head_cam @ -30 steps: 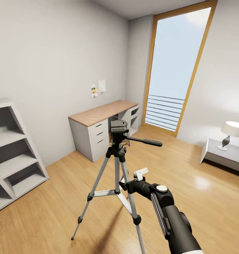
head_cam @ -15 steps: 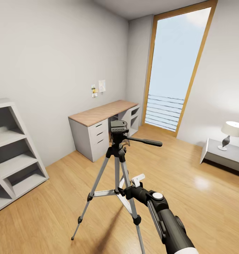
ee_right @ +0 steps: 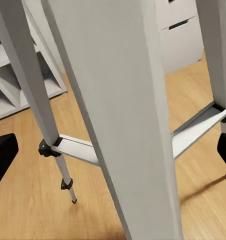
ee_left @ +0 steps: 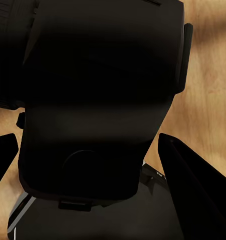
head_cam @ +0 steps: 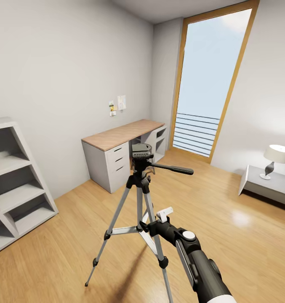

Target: Attach the digital camera to the camera tripod in the bedroom.

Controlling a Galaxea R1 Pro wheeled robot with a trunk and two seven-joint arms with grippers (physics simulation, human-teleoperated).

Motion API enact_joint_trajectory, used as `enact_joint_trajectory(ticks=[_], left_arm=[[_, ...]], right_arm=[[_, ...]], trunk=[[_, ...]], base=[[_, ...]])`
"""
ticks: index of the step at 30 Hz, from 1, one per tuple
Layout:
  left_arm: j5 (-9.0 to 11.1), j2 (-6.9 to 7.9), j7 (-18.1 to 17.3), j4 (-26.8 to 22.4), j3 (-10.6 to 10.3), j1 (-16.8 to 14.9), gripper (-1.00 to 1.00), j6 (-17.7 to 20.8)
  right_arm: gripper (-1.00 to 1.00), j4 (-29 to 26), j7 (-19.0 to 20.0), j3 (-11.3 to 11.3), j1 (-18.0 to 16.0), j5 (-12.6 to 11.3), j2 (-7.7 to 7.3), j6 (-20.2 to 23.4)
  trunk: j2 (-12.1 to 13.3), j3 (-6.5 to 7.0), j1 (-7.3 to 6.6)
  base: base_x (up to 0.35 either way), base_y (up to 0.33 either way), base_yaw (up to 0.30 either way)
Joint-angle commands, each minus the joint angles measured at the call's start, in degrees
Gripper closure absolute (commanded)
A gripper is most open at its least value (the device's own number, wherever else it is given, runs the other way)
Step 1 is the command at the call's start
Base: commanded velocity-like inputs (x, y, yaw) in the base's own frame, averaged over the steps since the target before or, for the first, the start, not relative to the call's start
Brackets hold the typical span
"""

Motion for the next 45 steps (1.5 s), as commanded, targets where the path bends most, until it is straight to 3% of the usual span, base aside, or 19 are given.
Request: enact_joint_trajectory(ticks=[1, 10, 26, 27, 45], left_arm=[[0.3, 0.06, 0.3, -0.2, -0.3, 0.0, 1.0, 0.2], [0.3, 0.06, 0.3, -0.2, -0.3, 0.0, 1.0, 0.2], [0.3, 0.06, 0.3, -0.2, -0.3, 0.0, 1.0, 0.2], [0.3, 0.06, 0.3, -0.2, -0.3, 0.0, 1.0, 0.2], [0.2, 0.06, 0.3, -0.2, -0.3, 0.0, 1.0, 0.0]], right_arm=[[-1.0, -0.1, 0.2, -0.1, 0.0, 0.2, 0.04, -0.4], [-1.0, 0.0, -3.0, 0.0, -0.3, -0.8, 0.04, -1.9], [-1.0, 5.4, -3.7, 0.0, -4.6, -0.8, 0.04, -3.2], [1.0, 5.6, -3.7, -0.1, -4.7, -0.8, 0.04, -3.3], [1.0, 5.1, -3.7, -0.1, -4.9, -0.5, 0.04, -3.5]], trunk=[[-0.1, -0.08, 0.01], [-0.1, -0.08, 0.01], [-0.1, -0.08, 0.01], [-0.1, -0.08, 0.01], [-0.1, -0.08, 0.01]], base=[[0.0, 0.0, 0.0], [0.0, 0.0, 0.0], [0.0, 0.0, 0.0], [0.0, 0.0, 0.0], [0.0, 0.0, 0.0]])
